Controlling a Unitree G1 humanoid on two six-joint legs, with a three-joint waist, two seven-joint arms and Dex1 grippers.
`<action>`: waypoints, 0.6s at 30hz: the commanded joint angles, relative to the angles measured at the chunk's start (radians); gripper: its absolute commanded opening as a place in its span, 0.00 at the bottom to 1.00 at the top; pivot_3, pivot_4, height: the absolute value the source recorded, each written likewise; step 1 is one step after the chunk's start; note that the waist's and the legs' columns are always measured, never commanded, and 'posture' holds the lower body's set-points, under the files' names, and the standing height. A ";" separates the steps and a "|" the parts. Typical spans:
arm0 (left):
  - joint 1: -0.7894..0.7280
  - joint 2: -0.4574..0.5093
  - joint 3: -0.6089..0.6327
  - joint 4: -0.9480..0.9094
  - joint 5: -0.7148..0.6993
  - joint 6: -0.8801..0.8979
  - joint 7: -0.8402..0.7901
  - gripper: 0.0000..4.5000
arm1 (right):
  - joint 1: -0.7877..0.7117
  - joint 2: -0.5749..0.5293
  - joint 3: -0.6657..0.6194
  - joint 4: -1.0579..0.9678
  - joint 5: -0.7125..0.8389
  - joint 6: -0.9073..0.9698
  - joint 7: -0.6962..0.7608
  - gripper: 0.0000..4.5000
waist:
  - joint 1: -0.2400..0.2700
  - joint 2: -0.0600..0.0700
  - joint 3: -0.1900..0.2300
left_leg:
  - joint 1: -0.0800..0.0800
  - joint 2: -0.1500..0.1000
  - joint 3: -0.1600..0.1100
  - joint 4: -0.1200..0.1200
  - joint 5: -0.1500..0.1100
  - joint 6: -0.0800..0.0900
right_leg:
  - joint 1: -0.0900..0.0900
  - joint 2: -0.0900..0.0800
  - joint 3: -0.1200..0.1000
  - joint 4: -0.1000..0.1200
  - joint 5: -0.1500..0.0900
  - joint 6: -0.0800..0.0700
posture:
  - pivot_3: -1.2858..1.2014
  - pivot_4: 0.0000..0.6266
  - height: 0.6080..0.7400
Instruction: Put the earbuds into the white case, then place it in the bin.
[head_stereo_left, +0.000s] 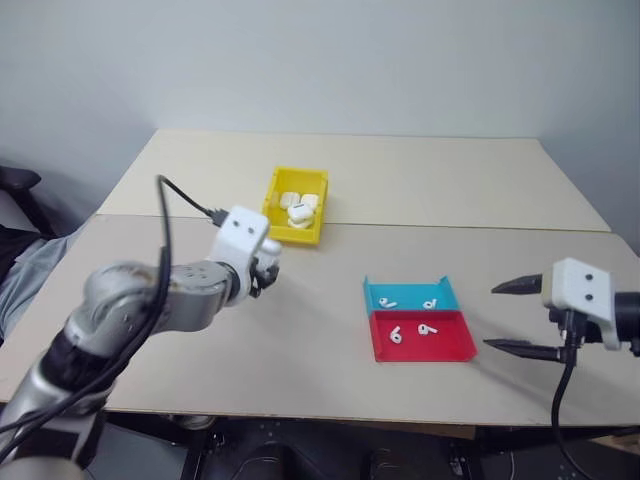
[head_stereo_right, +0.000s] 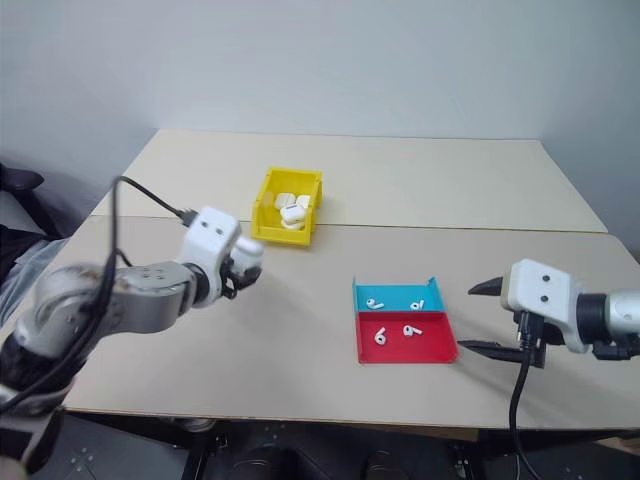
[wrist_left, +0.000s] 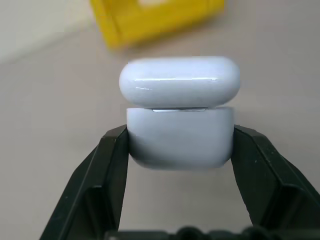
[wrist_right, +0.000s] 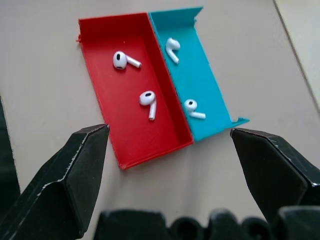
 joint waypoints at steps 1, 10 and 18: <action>0.120 -0.003 -0.030 -0.058 0.299 -0.367 -0.380 0.61 | -0.079 -0.049 0.039 -0.019 0.019 0.019 0.022 1.00 | 0.001 0.000 0.000 | -0.001 0.000 0.002 0.000 0.000 0.000 | -0.001 0.000 -0.001 0.000 0.000 0.000 | 0.52 0.24 1.00; 0.353 -0.436 0.009 0.296 0.496 -1.176 -1.000 0.61 | -0.388 -0.133 0.359 -0.052 -0.091 0.027 0.088 1.00 | 0.001 0.001 -0.001 | -0.010 0.002 0.003 0.001 -0.003 0.006 | -0.010 0.000 -0.002 0.001 0.001 -0.002 | 0.52 0.24 1.00; 0.346 -0.502 0.055 0.489 0.509 -1.343 -1.380 0.61 | -0.531 -0.099 0.555 -0.041 -0.226 -0.014 0.177 1.00 | -0.006 0.002 -0.001 | -0.011 0.003 0.003 0.004 -0.004 0.008 | -0.010 0.001 -0.002 0.002 0.001 -0.001 | 0.52 0.24 1.00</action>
